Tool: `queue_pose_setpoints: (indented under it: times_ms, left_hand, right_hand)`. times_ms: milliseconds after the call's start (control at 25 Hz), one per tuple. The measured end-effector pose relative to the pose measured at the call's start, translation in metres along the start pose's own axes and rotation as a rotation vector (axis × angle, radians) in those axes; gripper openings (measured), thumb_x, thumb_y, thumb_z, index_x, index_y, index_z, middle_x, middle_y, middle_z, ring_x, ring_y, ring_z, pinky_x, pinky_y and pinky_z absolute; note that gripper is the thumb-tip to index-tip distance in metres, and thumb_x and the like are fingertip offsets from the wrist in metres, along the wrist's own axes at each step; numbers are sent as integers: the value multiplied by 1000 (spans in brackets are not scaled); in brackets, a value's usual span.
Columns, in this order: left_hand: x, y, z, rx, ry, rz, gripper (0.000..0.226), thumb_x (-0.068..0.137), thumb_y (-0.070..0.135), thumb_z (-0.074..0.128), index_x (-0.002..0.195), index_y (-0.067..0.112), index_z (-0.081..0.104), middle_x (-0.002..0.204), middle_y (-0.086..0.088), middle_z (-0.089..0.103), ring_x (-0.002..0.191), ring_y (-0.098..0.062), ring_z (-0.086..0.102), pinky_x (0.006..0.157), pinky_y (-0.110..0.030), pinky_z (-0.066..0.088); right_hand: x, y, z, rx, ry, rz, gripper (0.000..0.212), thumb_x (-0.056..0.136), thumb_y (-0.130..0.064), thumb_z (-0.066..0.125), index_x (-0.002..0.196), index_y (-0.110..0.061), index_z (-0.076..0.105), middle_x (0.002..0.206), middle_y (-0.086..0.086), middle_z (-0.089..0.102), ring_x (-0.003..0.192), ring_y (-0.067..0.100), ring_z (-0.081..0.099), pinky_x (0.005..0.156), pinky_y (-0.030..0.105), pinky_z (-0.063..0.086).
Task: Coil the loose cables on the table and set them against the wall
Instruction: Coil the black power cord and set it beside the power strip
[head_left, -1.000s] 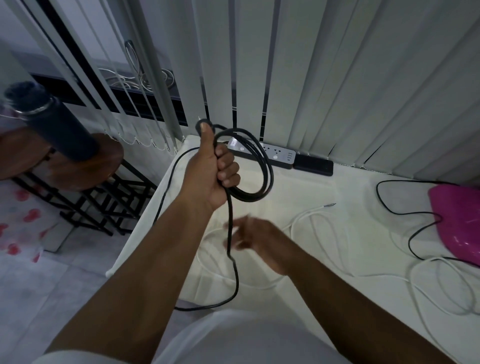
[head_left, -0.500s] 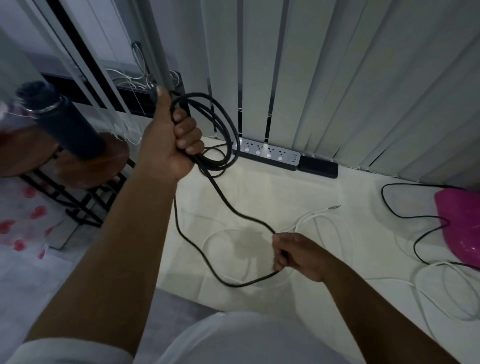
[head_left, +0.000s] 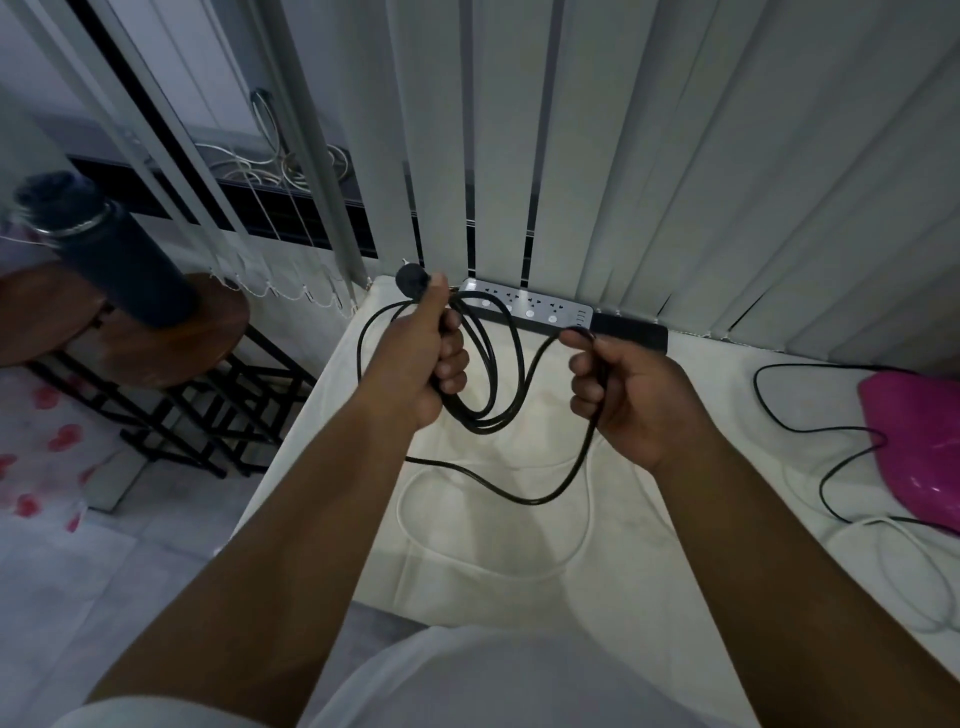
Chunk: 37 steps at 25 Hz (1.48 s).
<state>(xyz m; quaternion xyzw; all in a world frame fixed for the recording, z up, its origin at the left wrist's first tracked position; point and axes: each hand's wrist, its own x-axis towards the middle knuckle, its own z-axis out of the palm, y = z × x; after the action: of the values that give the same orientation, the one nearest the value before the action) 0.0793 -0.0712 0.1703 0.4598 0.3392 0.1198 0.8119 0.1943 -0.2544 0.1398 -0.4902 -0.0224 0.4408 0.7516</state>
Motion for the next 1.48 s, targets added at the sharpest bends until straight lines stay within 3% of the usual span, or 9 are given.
queue_pose_setpoints:
  times_ms: [160,360,520,600,680,800,1000,1200,1480]
  left_hand:
    - [-1,-13,10,72,5,21,44,86,61,58,70,20,53,50,6,38,39,-9,30,38,-22,26]
    - [-5,-24,18,146,12,24,50,87,61,55,87,13,68,60,6,63,39,-7,38,36,-20,30]
    - [-5,-25,18,129,-24,-14,50,89,61,53,96,16,75,81,4,74,46,-7,45,36,-20,30]
    - [-5,-23,14,89,-65,-40,50,90,59,51,101,16,74,83,4,73,48,-7,46,36,-20,29]
    - [-5,-21,11,53,-116,-67,50,92,58,49,100,15,73,81,3,71,51,-9,48,36,-20,29]
    - [-7,-25,13,9,-157,-97,43,95,52,49,98,15,71,79,0,66,56,-12,51,36,-21,31]
    - [-8,-29,18,-55,-135,-71,29,97,41,51,86,18,62,77,3,68,53,-8,55,38,-22,35]
    - [1,-12,10,-223,-68,2,32,96,43,51,77,18,56,56,5,51,55,-12,51,54,-25,47]
    - [10,21,-18,-365,-72,54,37,96,49,48,74,19,52,49,10,37,39,-3,32,37,-18,29]
  right_hand:
    - [-4,2,33,-214,-9,-151,19,100,-19,53,108,-11,69,66,-1,63,48,10,47,47,23,41]
    - [-3,13,49,-599,244,-389,15,89,-32,69,81,-22,77,60,-2,66,45,11,56,47,24,43]
    - [-3,21,56,-891,149,-483,23,95,-26,52,98,-27,75,62,-13,62,55,3,54,59,24,42]
    - [-3,24,56,-995,87,-492,27,95,-19,52,110,-29,72,76,-7,61,64,6,56,65,24,42]
    - [-4,24,53,-950,127,-512,25,93,-17,61,114,-26,73,83,0,68,62,6,62,64,20,47]
    - [-7,26,53,-740,197,-514,7,83,-18,76,90,-17,76,68,-5,73,53,7,67,50,19,49]
    - [-6,32,51,-800,240,-355,50,76,-53,73,70,-7,54,53,5,67,41,21,64,39,26,49]
    - [-8,62,31,-827,-91,-221,51,86,-62,51,61,-18,58,49,0,57,46,17,56,55,32,50]
    - [4,96,4,-955,-214,-175,44,89,-61,47,71,-24,62,81,2,72,88,25,69,89,44,51]
